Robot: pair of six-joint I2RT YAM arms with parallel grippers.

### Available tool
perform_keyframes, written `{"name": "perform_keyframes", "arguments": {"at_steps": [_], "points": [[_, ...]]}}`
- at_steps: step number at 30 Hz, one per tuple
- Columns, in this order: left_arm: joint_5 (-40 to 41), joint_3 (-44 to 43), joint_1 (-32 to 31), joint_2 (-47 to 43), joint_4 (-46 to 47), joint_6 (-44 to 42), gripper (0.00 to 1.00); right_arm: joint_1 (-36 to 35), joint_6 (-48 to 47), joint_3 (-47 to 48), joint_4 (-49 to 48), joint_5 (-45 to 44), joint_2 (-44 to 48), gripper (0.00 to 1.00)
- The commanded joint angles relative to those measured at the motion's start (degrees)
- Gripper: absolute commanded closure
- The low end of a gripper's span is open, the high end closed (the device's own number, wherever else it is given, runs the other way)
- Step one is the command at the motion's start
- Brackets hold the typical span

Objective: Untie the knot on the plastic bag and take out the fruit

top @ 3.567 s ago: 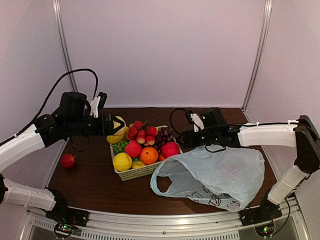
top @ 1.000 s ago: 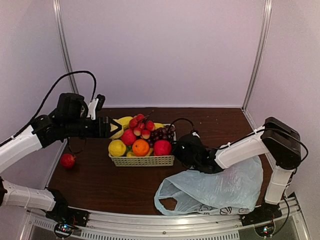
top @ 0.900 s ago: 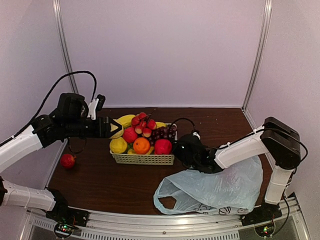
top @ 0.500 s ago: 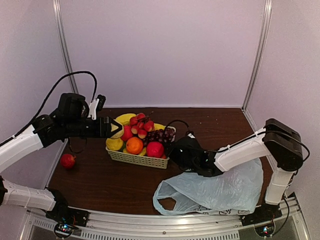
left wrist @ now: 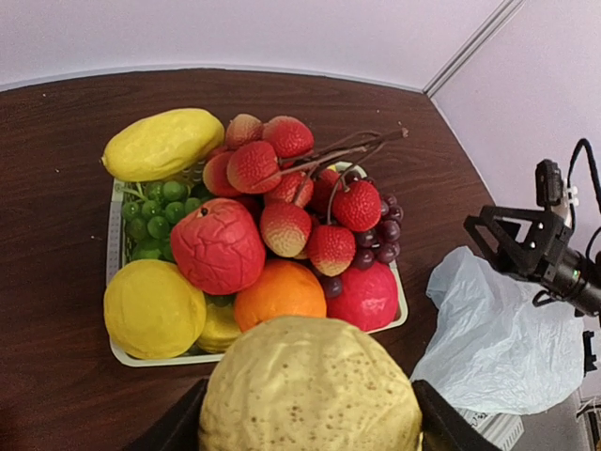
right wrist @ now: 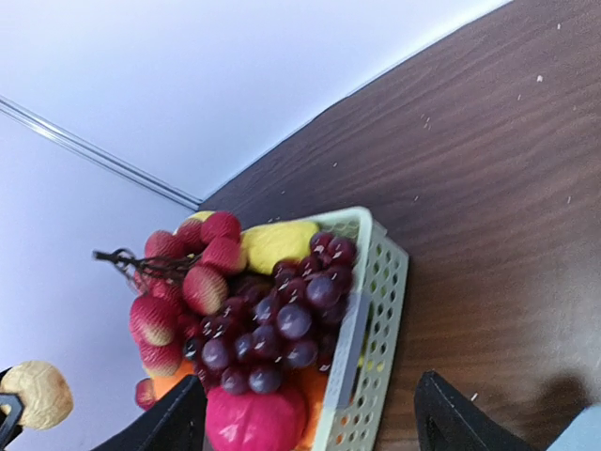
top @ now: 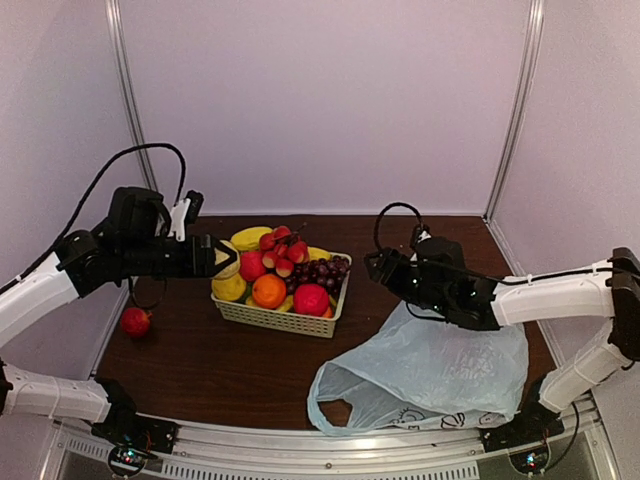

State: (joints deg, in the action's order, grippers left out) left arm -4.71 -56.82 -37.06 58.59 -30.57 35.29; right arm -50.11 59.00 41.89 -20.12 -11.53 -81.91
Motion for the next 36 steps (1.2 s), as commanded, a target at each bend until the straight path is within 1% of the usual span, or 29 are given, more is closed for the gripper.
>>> {"name": "perform_keyframes", "arguments": {"at_steps": [1,4,7,12,14,16,19,21,25,31,34,36], "points": [[0.84,-2.17,0.32,0.25,-0.50,-0.13,0.51,9.01,-14.68,7.87,10.04,17.05,-6.08,0.24],[1.13,-2.64,0.32,0.63,-0.67,0.02,0.51,14.03,-19.84,14.99,13.52,27.47,-13.32,0.29],[1.38,-2.61,0.32,0.75,-0.72,0.36,0.51,16.65,-24.32,21.63,16.01,34.01,-19.92,0.35],[1.72,-2.43,0.32,0.69,-0.89,0.79,0.51,18.50,-27.10,32.33,18.47,41.27,-28.99,0.41],[1.72,-2.29,0.32,0.80,-0.90,0.91,0.51,18.61,-27.88,36.08,19.62,42.38,-32.07,0.43],[1.85,-2.17,0.32,0.79,-0.90,0.97,0.51,18.64,-28.50,39.40,21.42,43.40,-35.05,0.48],[1.74,-2.15,0.32,0.91,-0.81,0.99,0.51,18.71,-28.77,42.08,22.21,45.56,-38.67,0.54],[1.66,-2.16,0.32,0.87,-0.81,1.01,0.51,18.64,-28.67,42.17,21.81,46.73,-39.26,0.58],[1.55,-2.08,0.32,0.73,-0.94,0.75,0.51,18.63,-27.69,39.16,20.33,48.70,-37.87,0.70],[0.98,-1.82,0.32,0.74,-0.82,0.74,0.51,17.93,-22.66,30.18,13.58,48.72,-32.67,0.79],[0.91,-1.64,0.32,0.57,-0.71,0.67,0.51,16.73,-19.35,25.57,10.23,48.28,-30.20,0.84],[0.80,-1.50,0.32,0.35,-0.72,0.68,0.52,15.44,-17.24,22.66,8.34,47.29,-28.41,0.85]]}}
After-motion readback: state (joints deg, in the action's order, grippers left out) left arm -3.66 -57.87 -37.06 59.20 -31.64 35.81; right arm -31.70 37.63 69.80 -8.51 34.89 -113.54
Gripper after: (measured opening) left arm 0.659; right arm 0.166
